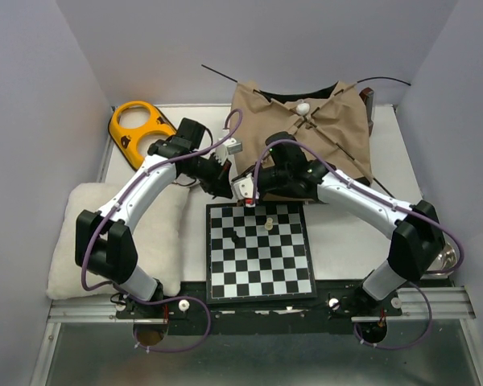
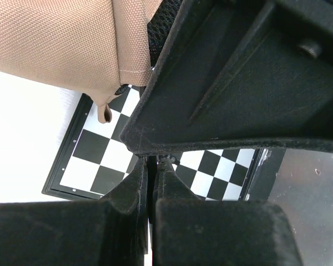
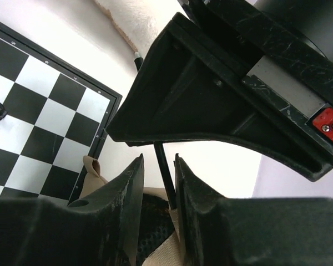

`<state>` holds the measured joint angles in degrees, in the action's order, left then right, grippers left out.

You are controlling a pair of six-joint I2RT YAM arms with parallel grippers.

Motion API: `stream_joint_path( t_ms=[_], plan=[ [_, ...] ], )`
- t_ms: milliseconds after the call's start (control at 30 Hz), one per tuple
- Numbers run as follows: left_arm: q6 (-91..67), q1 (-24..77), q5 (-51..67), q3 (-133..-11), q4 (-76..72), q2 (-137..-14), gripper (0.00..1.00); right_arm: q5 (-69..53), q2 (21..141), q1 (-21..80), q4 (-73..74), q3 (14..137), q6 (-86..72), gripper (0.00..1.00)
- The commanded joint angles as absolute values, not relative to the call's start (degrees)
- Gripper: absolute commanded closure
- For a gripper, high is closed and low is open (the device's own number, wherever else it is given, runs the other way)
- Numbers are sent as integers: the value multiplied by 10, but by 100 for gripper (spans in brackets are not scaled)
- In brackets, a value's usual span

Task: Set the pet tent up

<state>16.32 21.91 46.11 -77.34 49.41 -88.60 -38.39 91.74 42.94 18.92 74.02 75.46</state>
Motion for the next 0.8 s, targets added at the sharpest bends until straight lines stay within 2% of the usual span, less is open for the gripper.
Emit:
stream_joint_path(
  t_ms=[0, 67, 133, 167, 267, 367, 500, 533, 567, 700, 767],
  plan=[
    [183, 232, 501, -797, 456, -894, 100, -368, 924, 437, 185, 755, 786, 69],
    [182, 232, 501, -799, 457, -896, 100, -365, 922, 438, 180, 749, 796, 78],
    [182, 232, 500, -803, 459, -898, 100, -359, 924, 437, 179, 750, 797, 99],
    [182, 231, 497, -804, 459, -898, 89, -353, 925, 437, 177, 751, 789, 99],
    [172, 206, 500, -773, 422, -871, 48, -322, 929, 432, 170, 764, 773, 99],
    [105, 128, 546, -698, 297, -817, 21, -316, 929, 417, 165, 785, 752, 99],
    [-31, 34, 596, -551, 17, -704, 13, -312, 927, 397, 167, 805, 742, 99],
    [-56, 18, 589, -506, -69, -675, 1, -309, 928, 393, 169, 809, 740, 99],
    [-52, 9, 578, -477, -109, -656, 1, -308, 928, 389, 170, 815, 736, 99],
    [18, 7, 569, -450, -77, -655, 1, -315, 923, 377, 180, 842, 712, 99],
    [10, 6, 593, -421, -115, -659, 1, -322, 915, 373, 185, 849, 706, 99]
  ],
)
